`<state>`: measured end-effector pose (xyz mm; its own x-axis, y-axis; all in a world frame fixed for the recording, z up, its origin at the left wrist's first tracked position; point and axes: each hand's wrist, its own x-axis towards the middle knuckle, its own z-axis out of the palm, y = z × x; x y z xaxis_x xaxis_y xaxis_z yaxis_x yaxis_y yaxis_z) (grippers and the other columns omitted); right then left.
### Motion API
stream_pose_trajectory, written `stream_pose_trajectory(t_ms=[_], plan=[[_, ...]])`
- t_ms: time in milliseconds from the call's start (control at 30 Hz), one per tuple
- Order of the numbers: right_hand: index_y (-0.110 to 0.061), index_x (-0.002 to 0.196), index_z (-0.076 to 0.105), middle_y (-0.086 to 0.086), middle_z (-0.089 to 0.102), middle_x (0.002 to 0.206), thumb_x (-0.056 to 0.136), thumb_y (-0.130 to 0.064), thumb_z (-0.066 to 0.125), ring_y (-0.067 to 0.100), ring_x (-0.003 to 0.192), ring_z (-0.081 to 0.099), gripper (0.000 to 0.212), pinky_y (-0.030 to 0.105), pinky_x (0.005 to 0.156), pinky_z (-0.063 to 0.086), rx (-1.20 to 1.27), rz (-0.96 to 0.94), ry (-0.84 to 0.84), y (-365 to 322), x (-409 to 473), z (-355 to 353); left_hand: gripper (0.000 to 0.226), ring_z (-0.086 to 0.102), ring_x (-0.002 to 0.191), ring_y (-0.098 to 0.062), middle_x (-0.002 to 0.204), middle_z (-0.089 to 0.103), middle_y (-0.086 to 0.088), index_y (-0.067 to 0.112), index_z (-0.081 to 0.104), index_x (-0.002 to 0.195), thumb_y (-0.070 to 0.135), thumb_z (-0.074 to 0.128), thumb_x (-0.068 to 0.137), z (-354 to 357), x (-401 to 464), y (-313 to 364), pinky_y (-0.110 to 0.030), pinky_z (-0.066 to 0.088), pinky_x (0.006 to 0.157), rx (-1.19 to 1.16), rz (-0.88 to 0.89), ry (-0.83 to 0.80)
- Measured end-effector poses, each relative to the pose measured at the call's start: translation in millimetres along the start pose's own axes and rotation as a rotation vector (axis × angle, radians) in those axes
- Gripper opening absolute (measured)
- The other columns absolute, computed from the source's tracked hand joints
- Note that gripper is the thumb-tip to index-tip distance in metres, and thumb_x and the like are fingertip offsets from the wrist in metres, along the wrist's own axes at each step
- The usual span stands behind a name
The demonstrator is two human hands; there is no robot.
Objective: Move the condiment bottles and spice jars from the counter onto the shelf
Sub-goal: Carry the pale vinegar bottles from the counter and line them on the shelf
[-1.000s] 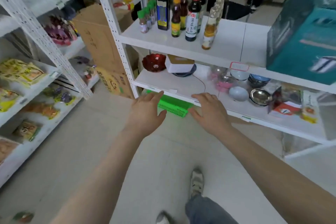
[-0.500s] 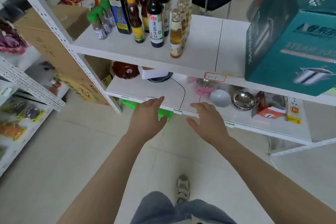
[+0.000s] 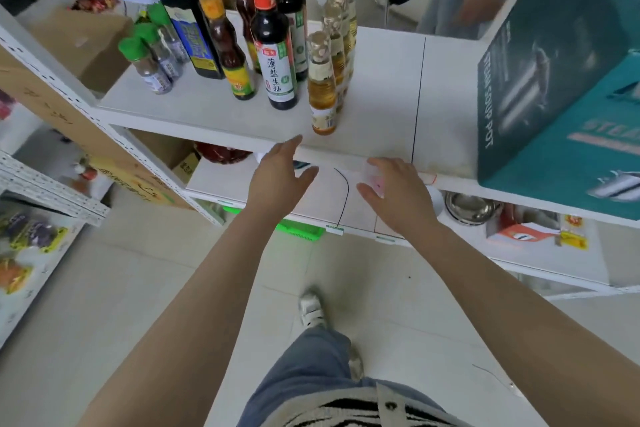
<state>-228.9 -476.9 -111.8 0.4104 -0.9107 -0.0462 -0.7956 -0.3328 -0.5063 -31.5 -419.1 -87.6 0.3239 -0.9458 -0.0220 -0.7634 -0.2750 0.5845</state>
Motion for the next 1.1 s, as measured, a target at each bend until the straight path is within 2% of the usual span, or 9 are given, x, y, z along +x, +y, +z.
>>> stream_pose_trajectory(t_ms=[200,333,433,500,633,767,900,1033,1100], plan=[[-0.02,0.135,0.047,0.006,0.052,0.133,0.09,-0.041,0.056,0.027,0.125,0.041,0.05,0.035,0.101,0.036,-0.004,0.04,0.025,-6.0,59.5,1.5,0.07,0.046,0.13,-0.02,0.144,0.046,-0.004,0.014,0.035,0.146,0.028,0.069,0.086,12.8,86.1,-7.5,-0.032,0.039,0.102,-0.234,-0.051,0.027],[-0.022,0.136,0.046,0.006,0.052,0.133,0.09,-0.043,0.056,0.027,0.127,0.041,0.051,0.037,0.099,0.038,-0.035,0.069,0.031,-6.4,88.4,-1.4,0.065,0.053,0.12,-0.018,0.131,0.058,-0.003,0.014,0.043,0.138,0.023,0.073,0.082,27.1,116.5,-7.3,-0.026,0.04,0.095,-0.394,-0.023,-0.006],[-0.021,0.135,0.047,0.007,0.053,0.13,0.09,-0.044,0.056,0.026,0.125,0.042,0.052,0.037,0.097,0.039,-0.011,0.064,0.036,-1.6,100.9,-1.9,0.056,0.058,0.107,-0.015,0.116,0.063,0.002,0.014,0.05,0.129,0.018,0.075,0.079,34.2,123.5,-5.6,-0.031,0.048,0.095,-0.503,-0.045,-0.01],[-0.021,0.135,0.047,0.007,0.053,0.13,0.09,-0.044,0.056,0.026,0.124,0.043,0.052,0.037,0.096,0.04,0.003,0.051,0.036,2.0,107.4,-2.7,0.053,0.06,0.103,-0.016,0.111,0.063,0.003,0.014,0.053,0.124,0.016,0.076,0.077,37.1,125.3,-5.0,-0.036,0.051,0.095,-0.538,-0.046,0.011],[-0.022,0.135,0.046,0.006,0.053,0.131,0.09,-0.044,0.056,0.025,0.125,0.043,0.051,0.036,0.095,0.039,0.015,0.014,0.012,8.1,120.2,-7.4,0.051,0.062,0.105,-0.017,0.115,0.065,0.0,0.017,0.055,0.121,0.025,0.077,0.075,41.3,120.2,-6.5,-0.038,0.051,0.096,-0.528,-0.023,0.068],[-0.02,0.134,0.047,0.006,0.053,0.128,0.09,-0.042,0.056,0.024,0.124,0.043,0.05,0.031,0.089,0.038,0.099,-0.032,-0.012,10.0,134.0,-11.9,0.047,0.062,0.095,-0.023,0.108,0.065,-0.004,0.019,0.059,0.118,0.028,0.076,0.075,42.8,102.4,-6.4,-0.04,0.054,0.086,-0.577,-0.095,0.154],[-0.016,0.133,0.045,0.007,0.054,0.127,0.088,-0.036,0.063,0.022,0.119,0.048,0.053,0.028,0.091,0.039,0.272,-0.07,0.018,3.0,149.5,-7.8,0.033,0.065,0.089,-0.024,0.095,0.06,0.004,0.025,0.058,0.111,0.027,0.072,0.081,42.0,79.2,-4.0,-0.029,0.055,0.074,-0.666,-0.178,0.231],[-0.015,0.127,0.046,0.003,0.056,0.121,0.082,-0.034,0.07,0.014,0.106,0.051,0.054,0.028,0.086,0.045,0.453,-0.074,0.094,-19.7,163.9,-2.6,0.031,0.066,0.087,-0.02,0.094,0.061,0.002,0.019,0.059,0.113,0.029,0.069,0.085,37.3,56.0,0.8,-0.035,0.058,0.077,-0.765,-0.282,0.285],[-0.012,0.119,0.05,0.003,0.059,0.115,0.079,-0.03,0.073,0.014,0.099,0.054,0.049,0.032,0.084,0.049,0.504,-0.082,0.141,-31.4,171.1,3.2,0.032,0.066,0.083,-0.017,0.091,0.06,0.003,0.016,0.059,0.115,0.027,0.068,0.087,34.5,47.5,1.5,-0.031,0.058,0.074,-0.803,-0.33,0.292]])
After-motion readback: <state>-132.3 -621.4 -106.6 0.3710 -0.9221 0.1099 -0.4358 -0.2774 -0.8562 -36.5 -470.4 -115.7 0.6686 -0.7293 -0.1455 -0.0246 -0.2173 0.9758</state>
